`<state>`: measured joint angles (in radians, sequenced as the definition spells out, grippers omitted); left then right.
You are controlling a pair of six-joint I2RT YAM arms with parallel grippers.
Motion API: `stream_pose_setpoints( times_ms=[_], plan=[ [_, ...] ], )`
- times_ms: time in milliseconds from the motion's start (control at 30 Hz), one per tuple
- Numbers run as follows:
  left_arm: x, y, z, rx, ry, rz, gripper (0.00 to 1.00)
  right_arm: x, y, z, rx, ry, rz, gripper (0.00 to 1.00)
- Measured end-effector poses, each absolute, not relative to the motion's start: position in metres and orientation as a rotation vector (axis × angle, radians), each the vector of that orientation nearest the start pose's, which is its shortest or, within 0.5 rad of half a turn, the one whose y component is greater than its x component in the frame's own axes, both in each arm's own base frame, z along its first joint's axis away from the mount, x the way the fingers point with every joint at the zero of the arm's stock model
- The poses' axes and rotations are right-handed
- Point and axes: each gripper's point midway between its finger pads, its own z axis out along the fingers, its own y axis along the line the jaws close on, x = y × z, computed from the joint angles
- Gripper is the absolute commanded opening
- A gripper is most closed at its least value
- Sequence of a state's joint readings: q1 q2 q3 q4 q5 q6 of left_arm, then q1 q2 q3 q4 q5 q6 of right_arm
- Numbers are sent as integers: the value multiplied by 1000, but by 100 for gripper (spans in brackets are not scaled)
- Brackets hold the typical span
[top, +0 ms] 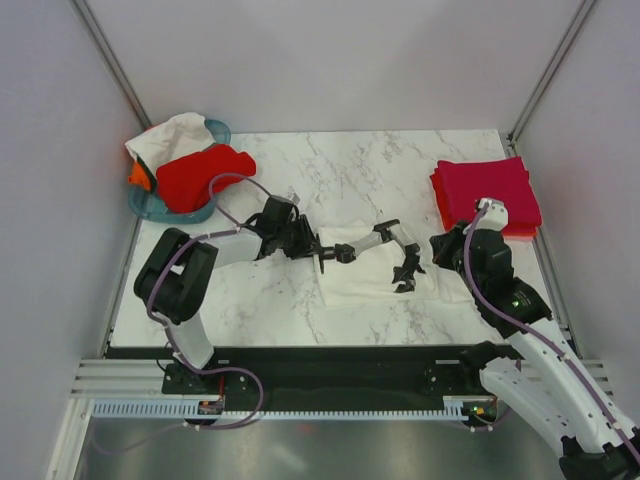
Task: Fold and stack the t-shirts
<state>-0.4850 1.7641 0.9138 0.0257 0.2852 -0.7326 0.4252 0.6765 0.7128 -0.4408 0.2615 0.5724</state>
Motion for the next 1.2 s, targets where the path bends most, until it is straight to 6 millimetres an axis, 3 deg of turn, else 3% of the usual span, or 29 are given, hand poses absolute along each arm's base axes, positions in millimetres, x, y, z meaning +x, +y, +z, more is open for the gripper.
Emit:
stream_pose_setpoints(
  times_ms=[100, 300, 400, 467, 533, 633, 700, 767, 833, 867, 900, 933, 1033, 1100, 1133, 1200],
  plan=[
    [331, -260, 31, -179, 2562, -859, 2, 257, 91, 215, 324, 1957, 398, 0],
    [341, -262, 40, -167, 2544, -839, 2, 266, 98, 208, 334, 1969, 419, 0],
    [352, -255, 53, -171, 2530, -767, 2, 280, 114, 200, 302, 2041, 436, 0],
    [360, -245, 71, -178, 2503, -715, 2, 295, 128, 204, 275, 2077, 459, 0],
    [372, -230, 104, -199, 2435, -657, 2, 310, 142, 216, 246, 2092, 491, 0],
    [378, -203, 173, -229, 2260, -607, 2, 321, 150, 252, 230, 2023, 537, 0],
    [368, -186, 233, -243, 2096, -612, 2, 321, 147, 278, 238, 1949, 554, 0],
    [345, -173, 279, -245, 1956, -634, 5, 314, 137, 300, 262, 1876, 547, 0],
    [322, -159, 302, -252, 1846, -650, 37, 307, 124, 315, 298, 1811, 531, 0],
    [307, -150, 303, -264, 1810, -652, 51, 302, 117, 322, 320, 1775, 524, 0],
    [298, -143, 296, -275, 1799, -642, 87, 296, 110, 326, 340, 1745, 516, 0],
    [288, -134, 281, -295, 1798, -628, 99, 292, 104, 328, 358, 1721, 510, 0],
    [264, -114, 208, -355, 1908, -545, 100, 282, 91, 318, 396, 1701, 481, 0],
    [247, -103, 158, -374, 2013, -472, 100, 281, 88, 301, 406, 1730, 453, 0],
    [240, -98, 140, -379, 2058, -442, 100, 280, 88, 293, 407, 1747, 444, 0],
    [232, -93, 124, -386, 2099, -405, 100, 279, 87, 271, 405, 1802, 417, 0]
  ],
)
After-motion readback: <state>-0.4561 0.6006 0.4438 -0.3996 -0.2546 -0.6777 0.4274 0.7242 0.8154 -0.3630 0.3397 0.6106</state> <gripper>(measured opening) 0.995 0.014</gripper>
